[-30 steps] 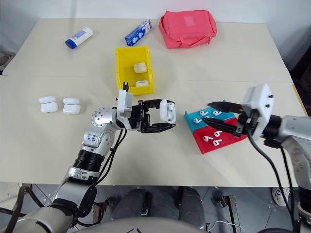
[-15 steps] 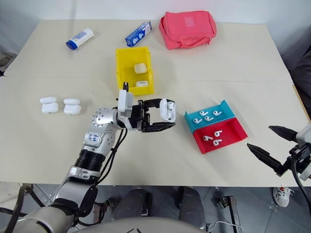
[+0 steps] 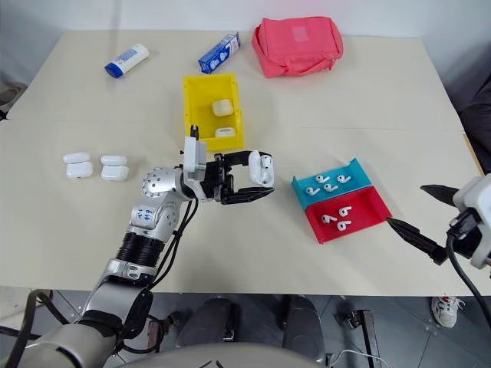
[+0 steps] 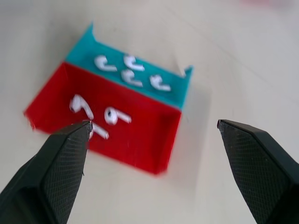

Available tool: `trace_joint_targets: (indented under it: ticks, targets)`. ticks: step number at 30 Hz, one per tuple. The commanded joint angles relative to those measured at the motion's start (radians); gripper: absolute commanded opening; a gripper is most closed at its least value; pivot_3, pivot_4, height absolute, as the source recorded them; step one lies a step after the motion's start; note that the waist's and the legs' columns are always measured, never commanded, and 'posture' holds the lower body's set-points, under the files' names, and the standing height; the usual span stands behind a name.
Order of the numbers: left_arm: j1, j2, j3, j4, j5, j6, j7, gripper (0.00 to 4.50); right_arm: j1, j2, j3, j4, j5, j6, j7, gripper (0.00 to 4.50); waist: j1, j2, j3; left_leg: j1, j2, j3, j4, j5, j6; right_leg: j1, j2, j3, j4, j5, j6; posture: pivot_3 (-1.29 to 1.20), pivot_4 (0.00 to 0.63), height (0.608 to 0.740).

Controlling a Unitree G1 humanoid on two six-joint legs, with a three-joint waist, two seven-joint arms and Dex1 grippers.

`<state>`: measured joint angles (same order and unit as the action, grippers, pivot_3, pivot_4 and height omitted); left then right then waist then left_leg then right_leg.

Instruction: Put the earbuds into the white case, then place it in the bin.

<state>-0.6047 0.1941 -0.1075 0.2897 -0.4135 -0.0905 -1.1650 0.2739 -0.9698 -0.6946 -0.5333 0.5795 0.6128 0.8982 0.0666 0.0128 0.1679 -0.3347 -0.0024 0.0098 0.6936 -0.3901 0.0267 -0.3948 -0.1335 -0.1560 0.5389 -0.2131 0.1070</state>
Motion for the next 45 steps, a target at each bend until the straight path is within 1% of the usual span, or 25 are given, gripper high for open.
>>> trace_joint_targets:
  ticks: [1, 3, 6, 9, 11, 14, 16, 17, 19, 27, 30, 34, 36, 45]
  targets:
    - [0.01, -0.001, 0.013, -0.039, 0.005, -0.021, 0.023, 2.8, -0.145, -0.107, 0.152, 0.036, -0.002, 0.052, 0.003, 4.49, -0.006, 0.0, 0.0, 0.0, 0.0, 0.0, 0.0, 0.0, 0.0, 0.0, 0.0, 0.0, 0.0, 0.0, 0.0, 0.0, 0.15, 0.74]
    - [0.018, 0.0, 0.015, -0.049, 0.008, -0.023, 0.033, 2.8, -0.241, -0.168, 0.272, 0.08, -0.024, 0.082, 0.022, 4.49, -0.007, 0.0, 0.0, 0.0, 0.0, -0.001, 0.0, 0.0, 0.0, 0.0, -0.001, -0.001, -0.001, 0.0, 0.0, 0.0, 0.15, 0.74]
    - [0.029, 0.004, 0.017, -0.063, 0.009, -0.024, 0.043, 2.8, -0.371, -0.197, 0.405, 0.154, -0.036, 0.117, 0.036, 4.49, -0.011, 0.0, 0.0, -0.001, 0.0, -0.003, 0.0, 0.0, 0.0, 0.0, -0.001, -0.001, -0.002, 0.0, 0.0, 0.0, 0.15, 0.74]
    - [0.038, 0.01, 0.021, -0.074, 0.012, -0.026, 0.054, 2.8, -0.508, -0.185, 0.53, 0.232, -0.089, 0.093, 0.054, 3.9, -0.014, -0.001, 0.0, -0.001, -0.001, -0.003, 0.0, 0.0, 0.0, 0.0, -0.001, -0.002, -0.002, 0.0, 0.0, 0.0, 0.15, 0.74]
    - [0.046, 0.013, 0.022, -0.086, 0.012, -0.024, 0.062, 2.8, -0.578, -0.172, 0.589, 0.272, -0.119, 0.077, 0.064, 3.27, -0.014, -0.001, 0.0, -0.001, -0.001, -0.003, 0.0, 0.0, 0.001, 0.0, -0.002, -0.002, -0.002, 0.0, 0.0, 0.0, 0.15, 0.74]
    - [0.063, 0.019, 0.024, -0.108, 0.013, -0.021, 0.074, 2.8, -0.72, -0.153, 0.734, 0.356, -0.193, 0.074, 0.114, 3.27, -0.02, 0.0, 0.0, -0.001, -0.001, -0.002, 0.0, 0.0, 0.0, 0.0, -0.002, -0.002, -0.002, 0.001, 0.001, 0.0, 0.15, 0.74]
    - [0.071, 0.022, 0.024, -0.12, 0.014, -0.02, 0.081, 2.8, -0.786, -0.131, 0.794, 0.404, -0.229, 0.071, 0.138, 3.27, -0.023, 0.0, 0.0, -0.001, -0.001, -0.002, 0.0, 0.0, 0.0, 0.0, -0.001, -0.002, -0.002, 0.001, 0.001, 0.0, 0.15, 0.74]
    - [0.076, 0.023, 0.024, -0.127, 0.014, -0.019, 0.084, 2.8, -0.807, -0.122, 0.811, 0.42, -0.238, 0.079, 0.144, 3.27, -0.022, 0.0, 0.0, -0.001, -0.001, -0.002, 0.0, 0.001, 0.0, 0.0, -0.001, -0.002, -0.002, 0.001, 0.001, 0.0, 0.15, 0.74]
    - [0.089, 0.025, 0.023, -0.145, 0.015, -0.017, 0.094, 2.8, -0.861, -0.087, 0.85, 0.457, -0.273, 0.052, 0.155, 2.91, -0.022, 0.0, 0.0, -0.001, -0.001, -0.003, 0.0, 0.001, -0.001, 0.0, -0.001, -0.002, -0.002, 0.001, 0.001, 0.0, 0.15, 0.74]
    - [0.113, 0.026, 0.015, -0.182, 0.015, -0.012, 0.111, 2.8, -1.011, 0.03, 0.959, 0.596, -0.413, -0.01, 0.161, 2.91, -0.029, 0.0, 0.0, -0.001, -0.001, -0.002, 0.002, 0.001, -0.001, 0.0, -0.001, -0.002, -0.002, 0.001, 0.002, 0.0, 0.15, 0.74]
    - [0.113, 0.025, 0.014, -0.183, 0.017, -0.013, 0.115, 2.8, -1.055, 0.06, 0.993, 0.661, -0.466, -0.026, 0.169, 2.4, -0.034, 0.001, 0.0, -0.001, -0.001, -0.002, 0.001, 0.001, -0.002, 0.0, -0.001, -0.002, -0.001, 0.001, 0.002, 0.0, 0.15, 0.74]
    - [0.112, 0.026, 0.013, -0.181, 0.018, -0.015, 0.117, 2.8, -1.088, 0.09, 1.011, 0.713, -0.51, -0.061, 0.179, 2.4, -0.04, 0.001, 0.0, -0.001, -0.001, -0.001, 0.001, 0.001, -0.002, 0.0, -0.001, -0.002, -0.001, 0.001, 0.002, 0.0, 0.15, 0.74]
    - [0.11, 0.026, 0.014, -0.179, 0.019, -0.017, 0.119, 2.8, -1.122, 0.108, 1.043, 0.742, -0.54, -0.052, 0.208, 2.4, -0.043, 0.001, 0.0, -0.001, -0.001, -0.001, 0.001, 0.001, -0.002, 0.0, 0.0, -0.002, -0.001, 0.001, 0.002, 0.0, 0.15, 0.74]
    - [0.106, 0.025, 0.013, -0.173, 0.02, -0.019, 0.123, 2.8, -1.2, 0.17, 1.1, 0.819, -0.611, -0.017, 0.284, 2.4, -0.043, 0.001, 0.0, -0.001, 0.0, 0.0, 0.002, 0.002, -0.002, 0.0, 0.0, -0.002, -0.001, 0.001, 0.002, 0.0, 0.15, 0.74]
